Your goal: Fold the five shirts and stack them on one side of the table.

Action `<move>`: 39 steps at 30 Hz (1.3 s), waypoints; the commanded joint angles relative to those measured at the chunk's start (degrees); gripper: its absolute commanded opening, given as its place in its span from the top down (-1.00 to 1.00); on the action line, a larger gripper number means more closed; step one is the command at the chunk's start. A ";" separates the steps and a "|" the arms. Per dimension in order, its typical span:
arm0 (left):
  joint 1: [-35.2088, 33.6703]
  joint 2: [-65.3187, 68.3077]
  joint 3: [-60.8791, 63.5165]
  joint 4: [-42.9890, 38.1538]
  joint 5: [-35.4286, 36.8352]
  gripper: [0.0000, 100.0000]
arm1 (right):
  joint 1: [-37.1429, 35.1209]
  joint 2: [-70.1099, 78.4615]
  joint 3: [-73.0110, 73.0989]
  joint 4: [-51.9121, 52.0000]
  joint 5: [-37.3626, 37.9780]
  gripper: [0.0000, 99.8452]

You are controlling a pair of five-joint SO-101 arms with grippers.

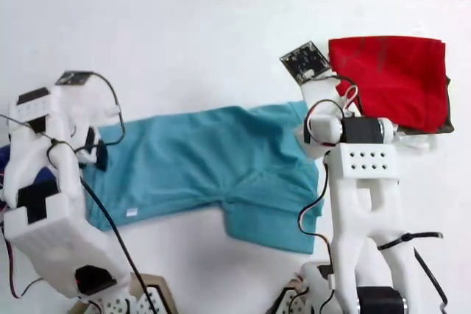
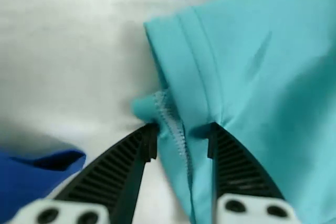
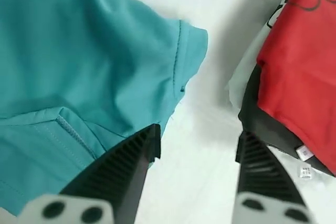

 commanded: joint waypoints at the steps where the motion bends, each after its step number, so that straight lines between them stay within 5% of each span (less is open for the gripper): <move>1: 0.53 -0.26 -4.35 0.00 1.23 0.63 | -0.40 2.33 -2.11 -9.36 -0.79 0.53; 10: 5.10 0.18 -24.04 15.38 3.16 0.64 | -3.47 26.24 -13.98 -14.11 -5.45 0.94; 16: 13.45 0.35 -21.14 8.53 4.84 0.96 | -4.79 40.13 -27.16 -11.38 -5.54 0.96; 18: 14.42 0.35 -17.27 3.87 4.92 0.93 | -5.23 44.18 -29.71 -9.71 -5.54 0.96; 29: 7.56 3.08 -4.00 -5.01 -0.88 0.95 | 1.10 56.04 -36.75 -8.31 -5.54 0.96; 34: 2.02 12.04 -13.67 -3.25 -2.02 0.95 | 1.27 56.04 -37.45 -8.57 -5.10 0.96; 39: 2.55 24.35 -35.30 9.49 -1.76 0.95 | -1.10 56.04 -38.95 -8.31 -5.10 0.96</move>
